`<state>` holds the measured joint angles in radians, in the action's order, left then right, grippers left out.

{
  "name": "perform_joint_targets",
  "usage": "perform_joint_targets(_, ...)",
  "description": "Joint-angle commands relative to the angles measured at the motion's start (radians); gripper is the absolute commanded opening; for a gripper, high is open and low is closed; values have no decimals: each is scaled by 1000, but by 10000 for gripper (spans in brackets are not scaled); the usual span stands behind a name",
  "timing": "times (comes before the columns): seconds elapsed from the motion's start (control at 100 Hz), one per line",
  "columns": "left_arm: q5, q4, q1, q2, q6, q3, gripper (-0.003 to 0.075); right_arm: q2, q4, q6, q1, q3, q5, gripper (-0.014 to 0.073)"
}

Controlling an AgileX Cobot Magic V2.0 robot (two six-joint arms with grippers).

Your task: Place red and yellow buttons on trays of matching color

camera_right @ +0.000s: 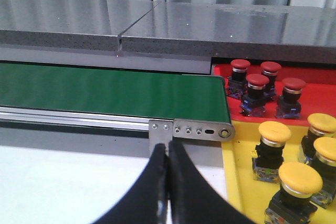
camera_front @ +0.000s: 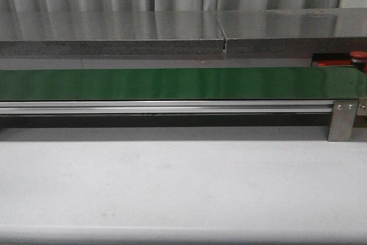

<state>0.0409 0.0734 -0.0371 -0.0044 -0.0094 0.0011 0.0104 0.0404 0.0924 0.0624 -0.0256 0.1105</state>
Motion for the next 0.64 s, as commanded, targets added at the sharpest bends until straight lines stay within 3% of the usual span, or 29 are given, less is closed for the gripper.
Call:
perform_joint_targets(0.0,-74,-5,1,-37,-10,10,-19,19,10,-3,1,18,-80,-118)
perform_joint_targets(0.63,-74,-5,1,-37,-10,10,-19,19,10,-3,1,18,-80,-118)
